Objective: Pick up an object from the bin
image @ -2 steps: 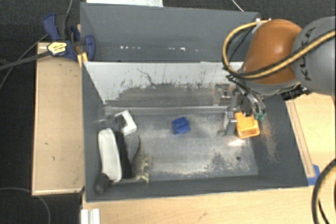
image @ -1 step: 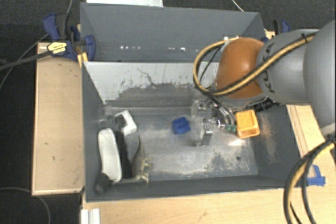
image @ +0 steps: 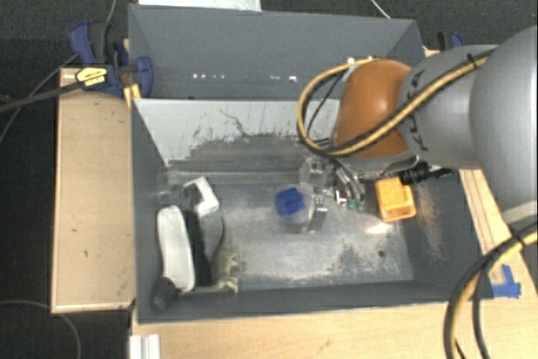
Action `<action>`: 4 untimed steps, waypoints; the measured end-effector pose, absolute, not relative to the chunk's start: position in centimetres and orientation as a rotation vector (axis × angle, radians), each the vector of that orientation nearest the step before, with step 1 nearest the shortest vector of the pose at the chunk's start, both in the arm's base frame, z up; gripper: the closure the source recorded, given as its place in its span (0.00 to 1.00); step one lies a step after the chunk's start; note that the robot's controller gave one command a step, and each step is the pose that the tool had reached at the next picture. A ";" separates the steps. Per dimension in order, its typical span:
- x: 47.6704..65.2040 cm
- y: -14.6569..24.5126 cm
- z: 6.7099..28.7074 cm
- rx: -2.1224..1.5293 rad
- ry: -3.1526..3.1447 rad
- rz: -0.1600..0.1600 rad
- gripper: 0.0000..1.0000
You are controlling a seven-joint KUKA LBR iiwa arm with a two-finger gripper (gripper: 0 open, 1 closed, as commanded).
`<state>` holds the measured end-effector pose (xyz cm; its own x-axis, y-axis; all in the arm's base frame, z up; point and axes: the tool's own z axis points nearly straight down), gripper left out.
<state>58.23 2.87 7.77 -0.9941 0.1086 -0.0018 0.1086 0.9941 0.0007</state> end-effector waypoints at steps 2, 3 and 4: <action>58.2 2.7 8.4 0.101 3.133 0.001 0.00; 56.3 5.7 7.9 0.389 3.116 0.002 0.00; 58.7 6.6 7.1 0.150 3.128 0.003 1.00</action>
Offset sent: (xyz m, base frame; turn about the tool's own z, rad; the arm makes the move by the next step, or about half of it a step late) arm -0.0009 -0.0107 0.0100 -0.0838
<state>58.68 6.63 7.11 -0.9953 0.0958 -0.0103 0.0958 0.9954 0.0021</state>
